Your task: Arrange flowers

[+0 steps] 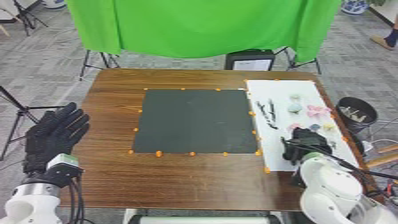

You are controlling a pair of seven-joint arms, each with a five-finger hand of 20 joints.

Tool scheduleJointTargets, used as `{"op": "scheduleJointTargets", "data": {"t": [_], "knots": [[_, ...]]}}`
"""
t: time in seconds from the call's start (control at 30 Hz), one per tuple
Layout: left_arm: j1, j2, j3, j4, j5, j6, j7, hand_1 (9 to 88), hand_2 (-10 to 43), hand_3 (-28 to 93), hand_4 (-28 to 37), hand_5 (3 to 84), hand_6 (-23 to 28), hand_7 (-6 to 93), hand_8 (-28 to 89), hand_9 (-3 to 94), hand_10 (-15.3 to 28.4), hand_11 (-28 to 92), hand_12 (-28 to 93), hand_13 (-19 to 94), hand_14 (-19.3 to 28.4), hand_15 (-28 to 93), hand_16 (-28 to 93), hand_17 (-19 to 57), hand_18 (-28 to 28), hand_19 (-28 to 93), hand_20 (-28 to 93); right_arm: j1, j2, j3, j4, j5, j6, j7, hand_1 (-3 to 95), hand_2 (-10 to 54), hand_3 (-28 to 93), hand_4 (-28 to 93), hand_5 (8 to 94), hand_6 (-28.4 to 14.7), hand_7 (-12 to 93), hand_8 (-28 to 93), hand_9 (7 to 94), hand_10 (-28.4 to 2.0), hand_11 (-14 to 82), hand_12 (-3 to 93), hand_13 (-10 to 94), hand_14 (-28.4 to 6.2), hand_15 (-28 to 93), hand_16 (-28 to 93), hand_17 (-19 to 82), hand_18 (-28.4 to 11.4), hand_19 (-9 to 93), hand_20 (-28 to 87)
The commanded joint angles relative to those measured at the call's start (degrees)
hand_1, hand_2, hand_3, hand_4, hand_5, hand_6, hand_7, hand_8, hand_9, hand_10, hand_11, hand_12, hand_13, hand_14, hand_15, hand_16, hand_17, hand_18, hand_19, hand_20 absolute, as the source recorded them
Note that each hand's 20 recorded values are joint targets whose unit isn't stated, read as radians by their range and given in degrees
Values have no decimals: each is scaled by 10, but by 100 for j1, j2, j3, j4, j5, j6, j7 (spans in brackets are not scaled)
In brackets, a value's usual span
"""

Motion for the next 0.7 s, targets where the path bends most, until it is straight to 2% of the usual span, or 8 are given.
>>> {"op": "scheduleJointTargets", "data": {"t": [0.03,0.1,0.27,0.37,0.47,0.6,0.7], "knots": [[68,-53,6,-17,-52,-65,-31,262,101,748,-281,464,109,96,-66,377,171,185,120,255,170,321,-69,-49,152,367,75,-589,-9,-33,146,275,620,9,597,-95,753,-247,770,12,409,213,937,-64,116,395,924,-21,250,527,580,-191,871,255],[64,-48,-10,-10,-92,-73,-13,263,99,748,-280,464,109,95,-66,377,170,185,120,254,170,324,-68,-54,156,373,79,-593,8,50,33,416,933,31,594,-95,758,-234,760,12,433,205,937,-67,120,407,923,-21,254,539,576,-194,872,259],[81,-22,-25,-22,-324,-40,97,263,98,747,-279,465,108,96,-66,379,170,184,120,256,172,328,-67,-55,158,374,81,-412,48,149,-187,863,1874,155,586,-95,765,-195,747,8,478,189,937,-72,127,431,917,-24,261,573,568,-199,869,267],[88,-20,-19,-16,-462,-118,116,263,100,747,-279,466,109,97,-66,381,169,187,121,259,174,334,-65,-57,162,380,85,-238,83,70,-267,767,2299,167,575,-95,773,-168,742,7,493,183,937,-76,132,454,908,-29,275,600,559,-204,866,275],[71,-11,-8,-6,-466,-119,107,263,102,746,-278,467,108,98,-66,381,169,188,122,260,173,338,-64,-59,164,384,88,-218,129,92,-437,681,2637,143,571,-95,775,-154,740,6,504,180,937,-81,139,459,904,-34,289,607,557,-206,863,279],[104,5,-53,-2,-586,-170,145,264,103,745,-279,467,108,98,-66,382,169,187,121,263,174,341,-64,-59,165,384,88,-44,159,-8,-637,738,2711,64,568,-95,776,-139,737,7,513,175,937,-81,143,465,900,-36,304,602,556,-207,862,283],[269,35,-185,-44,-754,-156,217,262,104,746,-279,467,108,98,-67,382,169,186,121,263,174,340,-66,-59,166,383,89,552,-16,-421,-532,936,2516,-56,568,-95,771,-132,735,7,520,174,937,-78,146,465,894,-37,326,588,555,-207,862,287]]}}
